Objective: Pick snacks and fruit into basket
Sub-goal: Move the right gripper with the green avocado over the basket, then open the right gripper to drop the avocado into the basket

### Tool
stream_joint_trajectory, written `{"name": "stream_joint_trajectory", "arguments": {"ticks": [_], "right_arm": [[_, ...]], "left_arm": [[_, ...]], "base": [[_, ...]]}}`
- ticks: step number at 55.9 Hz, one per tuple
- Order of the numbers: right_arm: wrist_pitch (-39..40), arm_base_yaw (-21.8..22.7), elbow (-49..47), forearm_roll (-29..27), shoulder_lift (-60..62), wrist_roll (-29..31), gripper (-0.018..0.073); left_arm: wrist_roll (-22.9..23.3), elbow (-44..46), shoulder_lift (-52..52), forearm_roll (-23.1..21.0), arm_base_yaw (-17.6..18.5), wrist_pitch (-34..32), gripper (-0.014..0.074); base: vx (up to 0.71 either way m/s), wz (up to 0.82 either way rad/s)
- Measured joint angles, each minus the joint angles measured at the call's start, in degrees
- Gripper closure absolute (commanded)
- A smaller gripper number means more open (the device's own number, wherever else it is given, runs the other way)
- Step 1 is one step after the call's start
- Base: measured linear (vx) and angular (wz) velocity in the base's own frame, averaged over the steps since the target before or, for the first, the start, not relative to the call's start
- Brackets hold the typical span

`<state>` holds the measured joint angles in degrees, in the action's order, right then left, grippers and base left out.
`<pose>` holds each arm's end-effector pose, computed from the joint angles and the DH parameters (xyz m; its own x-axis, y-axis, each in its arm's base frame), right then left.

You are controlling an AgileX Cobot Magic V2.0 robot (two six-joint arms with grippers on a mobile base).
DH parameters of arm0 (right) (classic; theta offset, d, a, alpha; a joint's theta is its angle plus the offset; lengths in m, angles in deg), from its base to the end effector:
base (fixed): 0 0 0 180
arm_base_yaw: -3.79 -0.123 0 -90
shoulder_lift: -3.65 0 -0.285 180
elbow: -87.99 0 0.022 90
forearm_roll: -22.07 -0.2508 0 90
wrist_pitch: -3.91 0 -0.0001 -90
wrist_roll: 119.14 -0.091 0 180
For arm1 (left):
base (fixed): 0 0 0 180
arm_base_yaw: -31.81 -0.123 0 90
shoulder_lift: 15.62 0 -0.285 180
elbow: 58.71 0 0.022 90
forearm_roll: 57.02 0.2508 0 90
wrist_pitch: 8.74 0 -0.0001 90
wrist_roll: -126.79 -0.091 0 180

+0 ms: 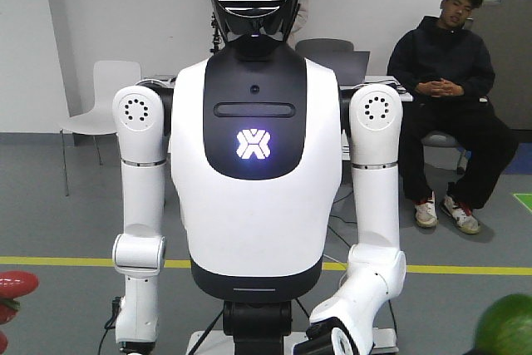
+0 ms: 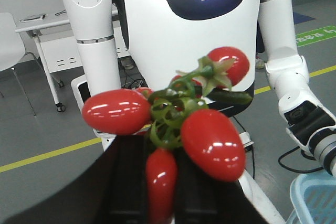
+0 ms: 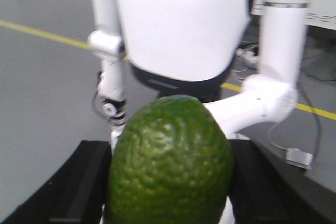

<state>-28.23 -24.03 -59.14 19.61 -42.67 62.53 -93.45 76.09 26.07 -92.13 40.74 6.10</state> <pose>0.1141 0.0626 0.3646 -0.3248 -0.1633 -0.9316 -0.4831 0.8755 0.0150 0.1217 -0.0327 0.3338 -0.1244 0.1249 -0.9843 0.3120 0.9466 0.0807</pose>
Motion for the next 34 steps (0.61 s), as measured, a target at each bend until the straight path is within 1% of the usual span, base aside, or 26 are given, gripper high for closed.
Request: {"name": "stream_joint_trajectory", "arguments": {"ticks": [3,6,8,11,17,20,34], "right_arm": [[-0.77,-2.91,0.0,-6.37,-1.81,7.57,0.0566],[-2.78,-5.5,0.0,-11.74,-3.88,13.63,0.0566],[-4.29,-6.82,0.0,-13.89,-4.94,16.33,0.0566],[-6.91,-8.4,0.0,-16.29,-6.58,18.79,0.0566],[-11.41,-10.37,0.0,-18.33,-10.06,20.41,0.0566],[-12.35,-11.38,0.06,-18.59,-11.76,20.59,0.0566],[-10.2,-15.99,0.06,-18.87,-19.23,21.44,0.0563]], "left_arm": [[0.0,0.0,0.0,0.0,0.0,0.0,0.0605],[0.0,0.0,0.0,0.0,0.0,0.0,0.0605],[0.0,0.0,0.0,0.0,0.0,0.0,0.0605],[0.0,0.0,0.0,0.0,0.0,0.0,0.0605],[0.0,0.0,0.0,0.0,0.0,0.0,0.0605],[0.0,0.0,0.0,0.0,0.0,0.0,0.0605],[0.0,0.0,0.0,0.0,0.0,0.0,0.0605]], "base": [[0.0,0.0],[0.0,0.0],[0.0,0.0],[0.0,0.0],[0.0,0.0],[0.0,0.0],[0.0,0.0]]}}
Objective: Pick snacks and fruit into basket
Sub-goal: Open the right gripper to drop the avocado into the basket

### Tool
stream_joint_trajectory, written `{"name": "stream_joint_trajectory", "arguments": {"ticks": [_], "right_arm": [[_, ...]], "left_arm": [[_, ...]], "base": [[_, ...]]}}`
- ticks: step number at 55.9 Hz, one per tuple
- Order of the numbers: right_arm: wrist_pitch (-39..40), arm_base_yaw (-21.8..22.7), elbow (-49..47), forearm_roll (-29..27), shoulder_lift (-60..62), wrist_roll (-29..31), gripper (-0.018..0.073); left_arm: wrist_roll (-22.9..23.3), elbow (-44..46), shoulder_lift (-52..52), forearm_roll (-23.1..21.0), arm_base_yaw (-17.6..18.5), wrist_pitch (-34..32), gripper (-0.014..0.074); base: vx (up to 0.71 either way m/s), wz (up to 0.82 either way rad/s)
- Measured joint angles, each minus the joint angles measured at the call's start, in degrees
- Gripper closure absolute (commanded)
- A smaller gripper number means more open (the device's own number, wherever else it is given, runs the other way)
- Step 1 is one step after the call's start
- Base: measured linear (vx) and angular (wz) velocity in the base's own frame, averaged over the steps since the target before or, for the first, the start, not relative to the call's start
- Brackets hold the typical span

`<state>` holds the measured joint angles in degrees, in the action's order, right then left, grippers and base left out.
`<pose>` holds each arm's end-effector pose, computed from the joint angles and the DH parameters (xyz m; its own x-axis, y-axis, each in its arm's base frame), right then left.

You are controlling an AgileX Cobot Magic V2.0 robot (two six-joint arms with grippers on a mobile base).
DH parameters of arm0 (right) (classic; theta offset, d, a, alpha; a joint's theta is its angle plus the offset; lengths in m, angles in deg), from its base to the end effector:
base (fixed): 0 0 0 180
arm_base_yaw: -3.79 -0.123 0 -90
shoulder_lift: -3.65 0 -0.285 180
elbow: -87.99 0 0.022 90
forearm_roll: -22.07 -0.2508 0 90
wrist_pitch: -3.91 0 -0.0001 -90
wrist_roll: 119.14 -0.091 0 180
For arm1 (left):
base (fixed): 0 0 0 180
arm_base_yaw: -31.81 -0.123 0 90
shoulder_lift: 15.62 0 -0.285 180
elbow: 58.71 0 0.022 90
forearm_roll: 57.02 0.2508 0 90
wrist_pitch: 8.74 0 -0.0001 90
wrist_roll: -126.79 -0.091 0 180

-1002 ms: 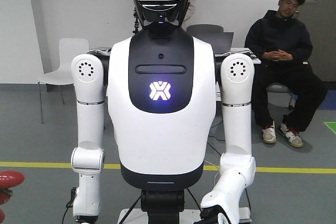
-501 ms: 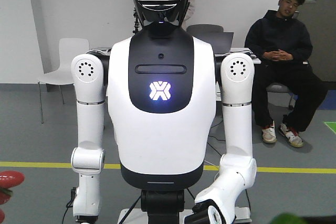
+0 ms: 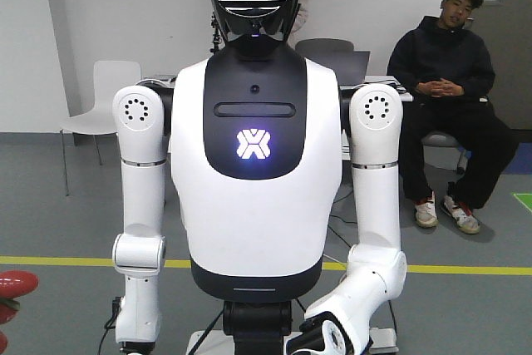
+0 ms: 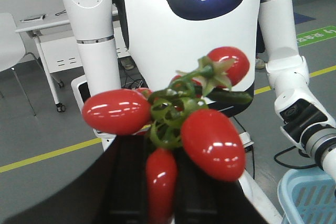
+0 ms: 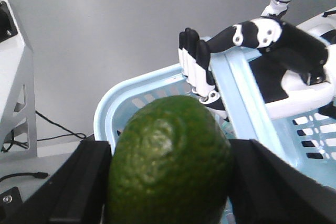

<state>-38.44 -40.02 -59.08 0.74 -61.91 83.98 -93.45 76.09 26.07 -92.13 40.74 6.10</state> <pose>0.1227 0.1486 0.3007 -0.4428 -0.5890 -0.6760 -0.8481 0.5198 0.1026 0.1217 -0.0327 0.3338 -0.1244 0.1249 -0.9843 0.3120 0.9466 0.0807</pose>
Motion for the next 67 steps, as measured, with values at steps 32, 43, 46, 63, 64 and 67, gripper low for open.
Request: {"name": "stream_joint_trajectory", "arguments": {"ticks": [32,43,46,63,64,67], "right_arm": [[5.19,-0.44,0.0,0.49,-4.07,3.15,-0.0059],[5.62,-0.44,0.0,0.54,-4.07,3.17,-0.0169],[5.75,-0.44,0.0,0.54,-4.07,3.17,-0.0165],[9.55,-0.44,0.0,1.79,1.78,0.76,-0.0039],[10.24,-0.44,0.0,2.44,2.84,0.05,-0.0034],[11.42,-0.44,0.0,4.65,5.45,-2.55,-0.0022]], "left_arm": [[0.0,0.0,0.0,0.0,0.0,0.0,0.0605],[0.0,0.0,0.0,0.0,0.0,0.0,0.0605],[0.0,0.0,0.0,0.0,0.0,0.0,0.0605],[0.0,0.0,0.0,0.0,0.0,0.0,0.0605],[0.0,0.0,0.0,0.0,0.0,0.0,0.0605],[0.0,0.0,0.0,0.0,0.0,0.0,0.0605]], "base": [[0.0,0.0],[0.0,0.0],[0.0,0.0],[0.0,0.0],[0.0,0.0],[0.0,0.0]]}}
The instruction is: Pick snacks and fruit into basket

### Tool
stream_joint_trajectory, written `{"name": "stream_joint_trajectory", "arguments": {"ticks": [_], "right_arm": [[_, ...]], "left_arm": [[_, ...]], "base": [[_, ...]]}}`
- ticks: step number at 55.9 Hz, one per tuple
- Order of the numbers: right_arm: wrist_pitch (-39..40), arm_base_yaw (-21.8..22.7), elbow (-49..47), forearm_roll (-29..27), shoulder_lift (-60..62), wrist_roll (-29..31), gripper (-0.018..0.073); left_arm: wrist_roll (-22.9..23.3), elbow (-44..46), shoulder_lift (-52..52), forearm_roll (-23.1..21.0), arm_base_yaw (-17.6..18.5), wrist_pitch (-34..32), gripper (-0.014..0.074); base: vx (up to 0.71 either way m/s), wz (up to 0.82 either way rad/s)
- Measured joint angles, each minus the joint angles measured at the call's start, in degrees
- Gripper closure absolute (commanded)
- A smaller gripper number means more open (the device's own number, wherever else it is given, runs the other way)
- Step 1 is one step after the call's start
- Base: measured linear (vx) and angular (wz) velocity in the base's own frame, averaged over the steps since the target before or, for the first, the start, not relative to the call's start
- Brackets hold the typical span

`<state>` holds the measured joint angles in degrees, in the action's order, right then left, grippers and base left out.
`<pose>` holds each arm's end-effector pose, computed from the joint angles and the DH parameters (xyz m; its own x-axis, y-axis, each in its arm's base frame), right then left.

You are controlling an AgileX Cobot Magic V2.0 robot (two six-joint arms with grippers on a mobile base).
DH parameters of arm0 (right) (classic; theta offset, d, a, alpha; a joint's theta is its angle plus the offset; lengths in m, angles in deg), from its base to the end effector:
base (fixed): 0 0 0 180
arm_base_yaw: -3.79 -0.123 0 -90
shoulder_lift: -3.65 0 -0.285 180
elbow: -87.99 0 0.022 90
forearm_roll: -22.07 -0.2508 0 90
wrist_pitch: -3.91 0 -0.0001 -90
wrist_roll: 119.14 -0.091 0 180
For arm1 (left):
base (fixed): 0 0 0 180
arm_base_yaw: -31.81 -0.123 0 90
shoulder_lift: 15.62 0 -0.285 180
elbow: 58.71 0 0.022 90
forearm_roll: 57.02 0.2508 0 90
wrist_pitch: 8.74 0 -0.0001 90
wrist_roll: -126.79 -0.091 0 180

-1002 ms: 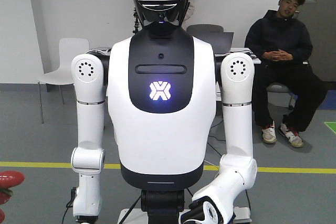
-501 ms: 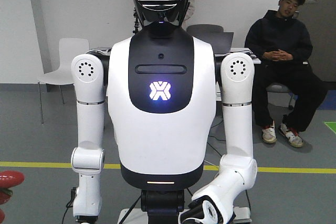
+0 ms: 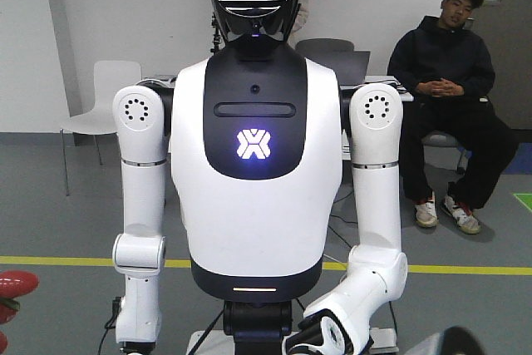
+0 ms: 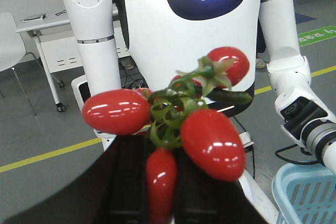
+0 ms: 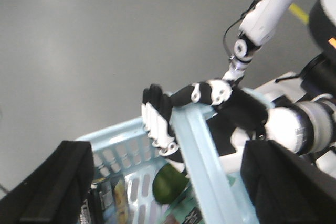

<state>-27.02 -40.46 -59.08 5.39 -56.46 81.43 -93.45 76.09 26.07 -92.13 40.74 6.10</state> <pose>0.1232 0.1388 0.3298 -0.3033 -0.4435 -0.8434 -0.8161 0.5778 -0.0104 0.1217 -0.0327 0.3338 -0.1244 0.1249 -0.9843 0.3120 0.9466 0.0807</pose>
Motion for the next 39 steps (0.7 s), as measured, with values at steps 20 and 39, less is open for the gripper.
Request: {"name": "stream_joint_trajectory", "arguments": {"ticks": [20,39], "right_arm": [[-7.3,0.0,1.42,36.58,20.47,-38.55,-0.002],[-9.12,0.0,10.96,47.5,35.92,-55.78,-0.002]], "left_arm": [[0.0,0.0,0.0,0.0,0.0,0.0,0.0605],[-0.09,0.0,0.35,-0.47,0.0,2.0,0.0605]], "base": [[0.0,0.0],[0.0,0.0]]}}
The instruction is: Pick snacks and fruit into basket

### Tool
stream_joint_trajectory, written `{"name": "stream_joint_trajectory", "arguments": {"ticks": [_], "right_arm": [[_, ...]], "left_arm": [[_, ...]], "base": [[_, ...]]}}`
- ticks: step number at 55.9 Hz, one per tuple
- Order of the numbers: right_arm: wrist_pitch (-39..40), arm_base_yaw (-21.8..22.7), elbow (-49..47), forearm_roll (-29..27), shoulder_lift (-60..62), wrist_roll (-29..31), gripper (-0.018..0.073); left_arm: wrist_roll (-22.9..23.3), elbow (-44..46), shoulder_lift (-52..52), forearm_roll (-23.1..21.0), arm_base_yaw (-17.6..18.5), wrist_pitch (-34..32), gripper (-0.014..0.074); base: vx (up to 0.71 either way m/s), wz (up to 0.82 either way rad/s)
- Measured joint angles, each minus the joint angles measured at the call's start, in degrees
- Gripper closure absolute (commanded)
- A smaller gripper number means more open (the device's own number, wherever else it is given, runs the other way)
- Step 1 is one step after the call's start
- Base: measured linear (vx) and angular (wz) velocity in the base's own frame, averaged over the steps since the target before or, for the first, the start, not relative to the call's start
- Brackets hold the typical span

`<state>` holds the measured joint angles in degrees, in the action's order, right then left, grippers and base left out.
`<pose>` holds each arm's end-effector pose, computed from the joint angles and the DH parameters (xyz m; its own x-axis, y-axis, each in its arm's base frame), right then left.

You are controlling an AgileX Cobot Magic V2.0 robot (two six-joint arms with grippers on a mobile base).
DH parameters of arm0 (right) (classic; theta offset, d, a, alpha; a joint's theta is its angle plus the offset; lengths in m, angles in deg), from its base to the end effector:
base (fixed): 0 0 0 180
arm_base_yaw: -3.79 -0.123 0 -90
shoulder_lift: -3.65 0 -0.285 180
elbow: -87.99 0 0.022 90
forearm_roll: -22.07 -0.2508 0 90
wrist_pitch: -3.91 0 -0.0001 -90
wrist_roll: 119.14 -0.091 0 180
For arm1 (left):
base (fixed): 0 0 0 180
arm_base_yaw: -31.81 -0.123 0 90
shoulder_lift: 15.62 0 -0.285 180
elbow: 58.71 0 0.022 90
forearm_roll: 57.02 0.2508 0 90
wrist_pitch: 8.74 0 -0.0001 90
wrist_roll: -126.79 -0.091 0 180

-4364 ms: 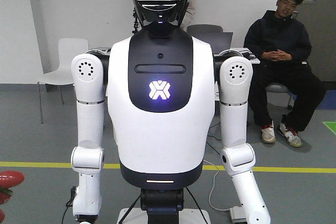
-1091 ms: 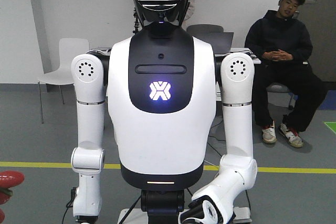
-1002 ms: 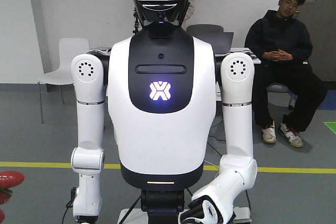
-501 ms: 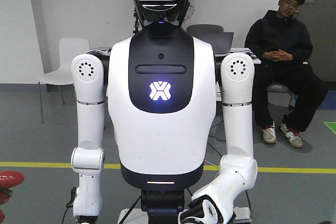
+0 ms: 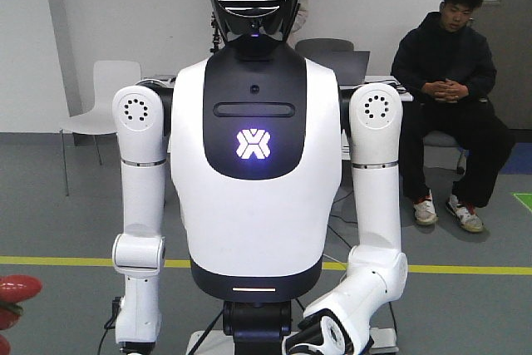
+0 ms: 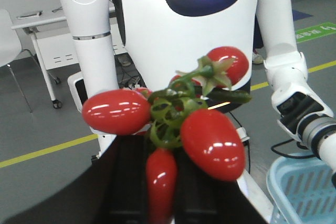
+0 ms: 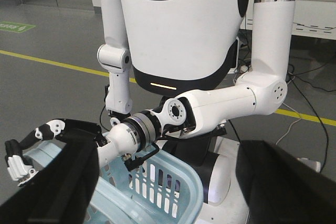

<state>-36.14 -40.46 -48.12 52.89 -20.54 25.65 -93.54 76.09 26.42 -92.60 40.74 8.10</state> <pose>0.0552 0.0119 0.3331 -0.2487 0.0017 -0.9686 -0.3903 0.9151 0.1018 0.1219 -0.0347 0.3306 -0.1560 0.1276 -0.9795 0.3343 0.9399 0.0692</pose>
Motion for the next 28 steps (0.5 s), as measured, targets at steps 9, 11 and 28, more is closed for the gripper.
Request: {"name": "stream_joint_trajectory", "arguments": {"ticks": [9,11,28], "right_arm": [[0.24,0.0,0.06,0.27,-1.02,-0.16,-0.002],[0.24,0.0,0.06,0.32,-1.42,-0.16,-0.002],[1.38,0.0,0.06,-0.25,-5.16,-0.43,-0.002]], "left_arm": [[-7.72,0.0,2.43,-9.67,2.67,6.66,0.0603],[-11.72,0.0,3.04,-12.98,3.96,7.48,0.0603],[-40.02,0.56,11.63,-42.72,15.16,9.53,0.0602]], "base": [[0.0,0.0],[0.0,0.0],[0.0,0.0]]}}
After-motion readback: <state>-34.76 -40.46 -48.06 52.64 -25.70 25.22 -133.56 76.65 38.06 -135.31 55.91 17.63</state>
